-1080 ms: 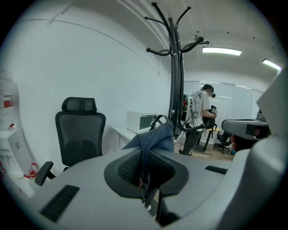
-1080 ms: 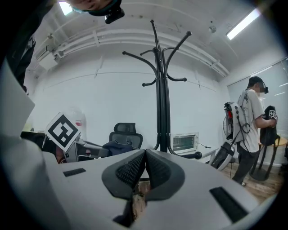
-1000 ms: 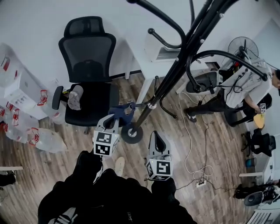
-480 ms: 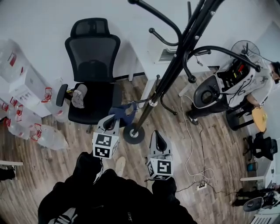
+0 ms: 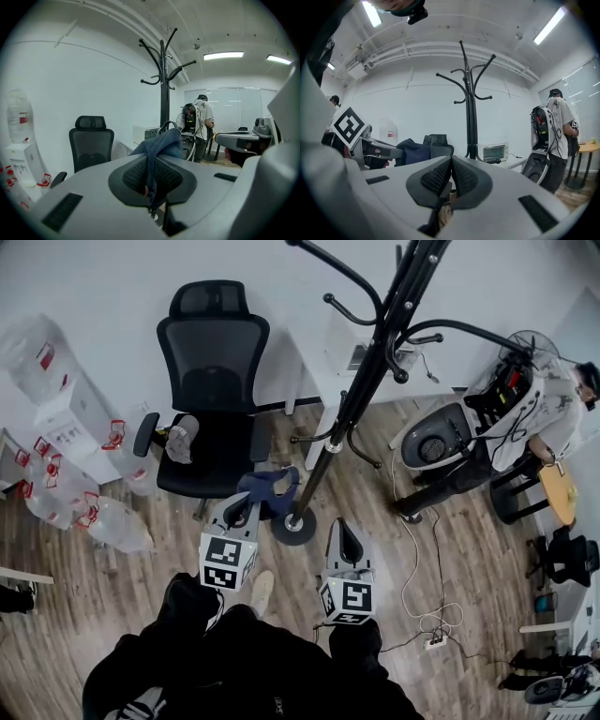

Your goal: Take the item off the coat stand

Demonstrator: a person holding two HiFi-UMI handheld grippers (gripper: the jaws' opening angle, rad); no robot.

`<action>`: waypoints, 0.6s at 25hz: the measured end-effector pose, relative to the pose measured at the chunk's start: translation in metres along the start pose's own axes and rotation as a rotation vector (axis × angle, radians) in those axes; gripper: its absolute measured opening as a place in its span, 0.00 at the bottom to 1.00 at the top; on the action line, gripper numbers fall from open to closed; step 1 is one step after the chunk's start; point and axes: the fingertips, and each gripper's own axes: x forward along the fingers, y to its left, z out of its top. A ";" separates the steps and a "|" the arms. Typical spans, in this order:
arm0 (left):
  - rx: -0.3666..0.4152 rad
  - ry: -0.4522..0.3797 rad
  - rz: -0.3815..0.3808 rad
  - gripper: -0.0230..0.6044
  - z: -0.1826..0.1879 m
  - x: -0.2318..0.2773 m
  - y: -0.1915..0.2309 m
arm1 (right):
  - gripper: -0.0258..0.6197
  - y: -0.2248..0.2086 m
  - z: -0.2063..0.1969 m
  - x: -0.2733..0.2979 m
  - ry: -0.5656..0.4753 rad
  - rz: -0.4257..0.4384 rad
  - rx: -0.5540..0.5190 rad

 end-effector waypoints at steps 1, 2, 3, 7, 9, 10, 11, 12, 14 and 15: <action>0.001 -0.005 0.000 0.09 -0.001 -0.008 -0.003 | 0.07 0.002 -0.001 -0.006 -0.002 0.001 0.000; 0.002 -0.009 0.000 0.09 -0.001 -0.015 -0.007 | 0.06 0.004 -0.001 -0.013 -0.003 0.002 -0.001; 0.003 -0.013 -0.001 0.09 -0.002 -0.022 -0.010 | 0.07 0.006 -0.002 -0.019 -0.005 0.002 -0.002; 0.009 -0.027 -0.002 0.09 -0.002 -0.047 -0.023 | 0.07 0.012 0.000 -0.041 -0.015 0.002 -0.005; 0.013 -0.033 -0.004 0.09 -0.004 -0.060 -0.029 | 0.07 0.016 -0.001 -0.052 -0.018 0.002 -0.005; 0.015 -0.034 -0.006 0.09 -0.006 -0.066 -0.032 | 0.07 0.018 -0.002 -0.058 -0.019 0.002 -0.005; 0.016 -0.036 -0.007 0.09 -0.007 -0.072 -0.035 | 0.07 0.019 -0.003 -0.064 -0.019 0.002 -0.005; 0.017 -0.037 -0.007 0.09 -0.009 -0.077 -0.038 | 0.07 0.021 -0.004 -0.070 -0.020 0.002 -0.004; 0.019 -0.040 -0.006 0.09 -0.013 -0.089 -0.044 | 0.07 0.024 -0.007 -0.081 -0.021 0.001 -0.004; 0.020 -0.041 -0.006 0.09 -0.015 -0.095 -0.047 | 0.06 0.025 -0.009 -0.087 -0.022 0.001 -0.004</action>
